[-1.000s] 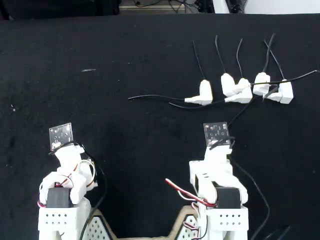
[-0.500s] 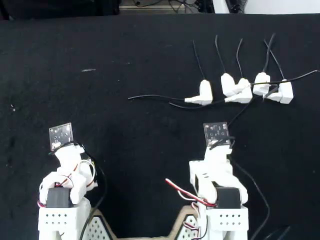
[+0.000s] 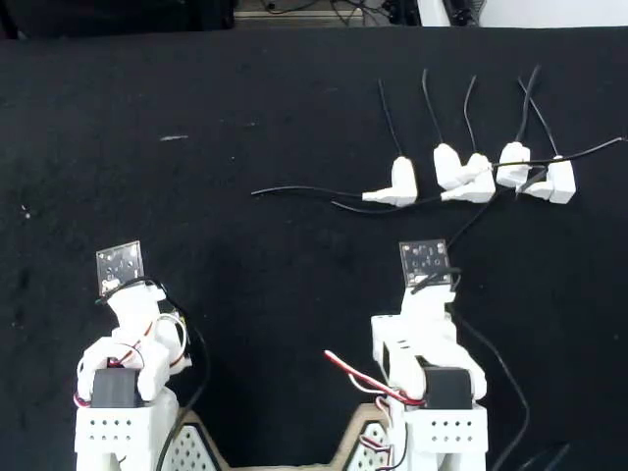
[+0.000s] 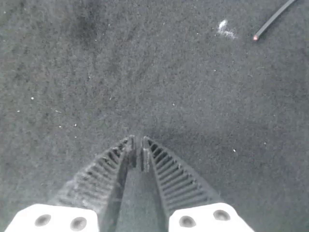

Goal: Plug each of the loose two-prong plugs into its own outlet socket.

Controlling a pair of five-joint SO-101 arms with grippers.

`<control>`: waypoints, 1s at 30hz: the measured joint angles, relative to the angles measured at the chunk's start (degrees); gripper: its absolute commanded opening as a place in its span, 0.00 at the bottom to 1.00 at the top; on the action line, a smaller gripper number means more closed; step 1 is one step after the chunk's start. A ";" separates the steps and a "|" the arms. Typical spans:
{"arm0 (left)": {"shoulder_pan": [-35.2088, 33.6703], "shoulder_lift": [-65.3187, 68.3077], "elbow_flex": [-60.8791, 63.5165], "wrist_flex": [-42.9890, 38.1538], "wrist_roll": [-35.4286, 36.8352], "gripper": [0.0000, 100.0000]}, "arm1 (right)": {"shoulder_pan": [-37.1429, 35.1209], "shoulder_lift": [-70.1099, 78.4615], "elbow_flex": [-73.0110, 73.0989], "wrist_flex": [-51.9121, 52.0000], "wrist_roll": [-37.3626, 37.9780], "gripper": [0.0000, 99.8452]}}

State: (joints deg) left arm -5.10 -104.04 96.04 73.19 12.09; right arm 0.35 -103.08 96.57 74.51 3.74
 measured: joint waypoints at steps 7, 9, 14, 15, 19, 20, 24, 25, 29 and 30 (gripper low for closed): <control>0.00 0.00 0.00 0.00 0.00 0.03 | 0.00 0.00 0.00 0.00 0.00 0.01; 0.00 0.00 0.00 0.00 0.00 0.03 | 0.00 0.00 0.00 0.00 0.00 0.01; 0.00 0.00 0.00 0.00 0.00 0.03 | 0.00 0.00 0.00 0.00 0.00 0.01; 0.00 0.00 0.00 0.00 0.00 0.03 | 0.00 0.00 0.00 0.00 0.00 0.01; 0.00 0.00 0.00 0.00 0.00 0.03 | 0.00 0.00 0.00 0.00 0.00 0.01; 0.00 0.00 0.00 0.00 0.00 0.03 | 0.00 0.00 0.00 0.00 0.00 0.01; 0.00 0.00 0.00 0.00 0.00 0.03 | 0.00 0.00 0.00 0.00 0.00 0.01; 0.00 0.00 0.00 0.00 0.00 0.03 | 0.00 0.00 0.00 0.00 0.00 0.01; 0.00 0.00 0.00 0.00 0.00 0.03 | 0.18 0.00 0.00 0.00 0.00 0.01; 0.00 0.00 0.00 0.00 0.00 0.03 | 0.18 0.00 0.00 0.00 0.00 0.01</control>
State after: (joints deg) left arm -5.10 -104.04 96.04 73.19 12.09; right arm 0.53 -103.08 96.57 74.51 3.74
